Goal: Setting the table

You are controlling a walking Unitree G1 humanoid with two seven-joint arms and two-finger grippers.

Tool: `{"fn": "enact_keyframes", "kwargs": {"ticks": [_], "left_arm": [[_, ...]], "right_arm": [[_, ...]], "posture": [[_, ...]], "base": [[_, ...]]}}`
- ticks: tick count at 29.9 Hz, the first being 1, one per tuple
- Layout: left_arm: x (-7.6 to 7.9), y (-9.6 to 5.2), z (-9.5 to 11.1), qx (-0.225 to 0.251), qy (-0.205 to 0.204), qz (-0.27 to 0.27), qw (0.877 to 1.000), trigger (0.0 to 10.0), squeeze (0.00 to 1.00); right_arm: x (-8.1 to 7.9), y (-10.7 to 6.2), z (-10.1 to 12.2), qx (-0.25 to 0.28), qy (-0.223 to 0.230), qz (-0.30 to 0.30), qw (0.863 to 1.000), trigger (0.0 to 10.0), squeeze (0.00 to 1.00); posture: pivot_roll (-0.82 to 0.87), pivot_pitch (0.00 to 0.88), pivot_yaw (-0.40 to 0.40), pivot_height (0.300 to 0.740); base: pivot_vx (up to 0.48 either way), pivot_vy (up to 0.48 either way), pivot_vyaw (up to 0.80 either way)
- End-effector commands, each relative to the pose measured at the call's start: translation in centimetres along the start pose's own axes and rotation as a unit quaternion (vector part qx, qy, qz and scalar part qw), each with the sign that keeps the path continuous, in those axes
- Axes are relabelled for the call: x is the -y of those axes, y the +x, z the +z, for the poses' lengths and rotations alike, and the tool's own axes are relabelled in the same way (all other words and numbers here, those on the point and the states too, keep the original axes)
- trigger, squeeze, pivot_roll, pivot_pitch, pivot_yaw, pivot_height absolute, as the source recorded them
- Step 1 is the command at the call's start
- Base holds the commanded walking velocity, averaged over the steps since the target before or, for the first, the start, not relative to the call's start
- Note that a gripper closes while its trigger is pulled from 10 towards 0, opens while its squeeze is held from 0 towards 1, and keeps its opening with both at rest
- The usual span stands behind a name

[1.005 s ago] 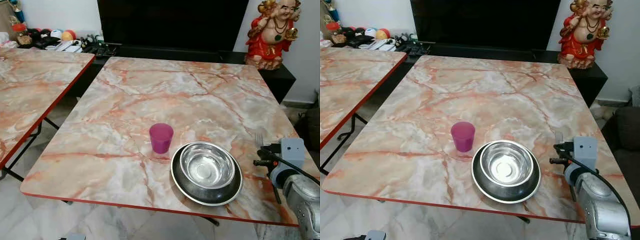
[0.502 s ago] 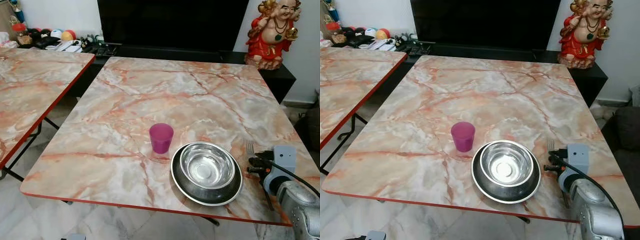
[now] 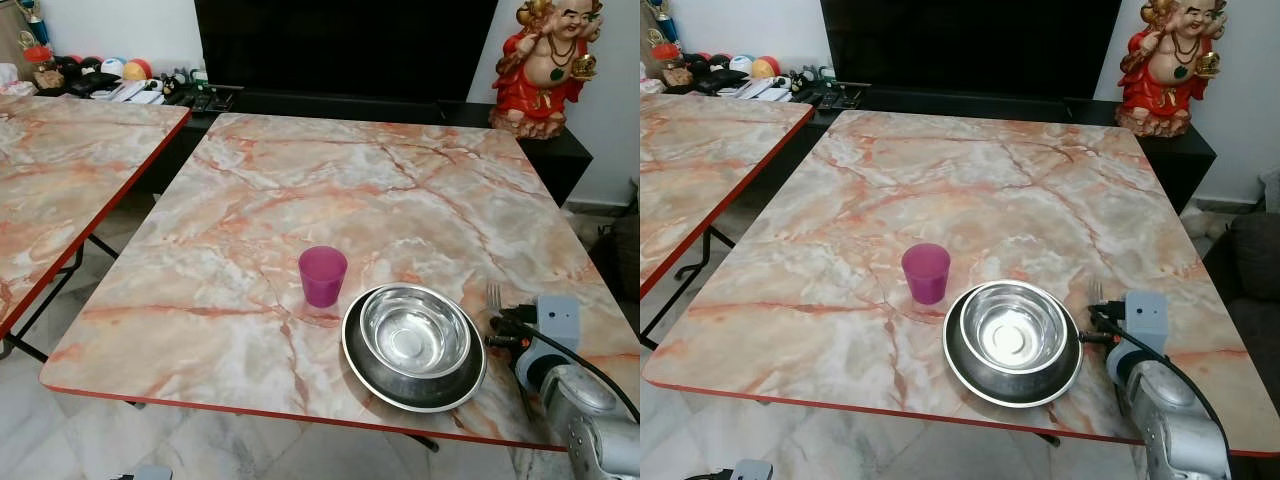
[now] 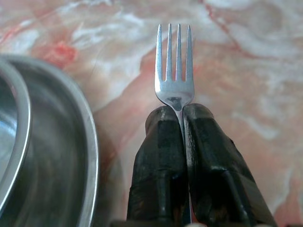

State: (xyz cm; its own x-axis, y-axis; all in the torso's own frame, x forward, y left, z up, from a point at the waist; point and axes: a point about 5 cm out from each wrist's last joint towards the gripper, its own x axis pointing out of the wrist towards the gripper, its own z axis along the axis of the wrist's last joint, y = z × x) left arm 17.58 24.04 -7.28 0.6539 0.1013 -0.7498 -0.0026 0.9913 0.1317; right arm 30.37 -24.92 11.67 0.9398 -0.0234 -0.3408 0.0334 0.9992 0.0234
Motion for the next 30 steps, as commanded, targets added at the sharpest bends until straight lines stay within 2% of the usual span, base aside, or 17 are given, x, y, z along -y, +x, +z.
{"fn": "enact_keyframes", "kwargs": {"ticks": [1,16,30], "left_arm": [[0.1,-0.1,-0.6,-0.01,-0.002,-0.002,1.0,10.0,0.0],[0.1,-0.1,-0.3,-0.006,-0.003,-0.002,1.0,10.0,0.0],[0.0,-0.1,-0.3,-0.006,-0.002,0.0,1.0,10.0,0.0]], "right_arm": [[0.1,0.3,0.0,0.003,0.005,-0.008,1.0,10.0,0.0],[-1.1,1.4,-0.1,0.007,0.011,0.002,1.0,10.0,0.0],[-1.3,1.7,-0.5,0.004,0.006,0.003,1.0,10.0,0.0]], "posture": [[-0.08,0.132,-0.003,0.74],[-0.07,0.131,-0.001,0.74],[-0.06,0.128,0.002,0.74]], "base": [[0.0,0.0,0.0],[0.0,0.0,0.0],[0.0,0.0,0.0]]}}
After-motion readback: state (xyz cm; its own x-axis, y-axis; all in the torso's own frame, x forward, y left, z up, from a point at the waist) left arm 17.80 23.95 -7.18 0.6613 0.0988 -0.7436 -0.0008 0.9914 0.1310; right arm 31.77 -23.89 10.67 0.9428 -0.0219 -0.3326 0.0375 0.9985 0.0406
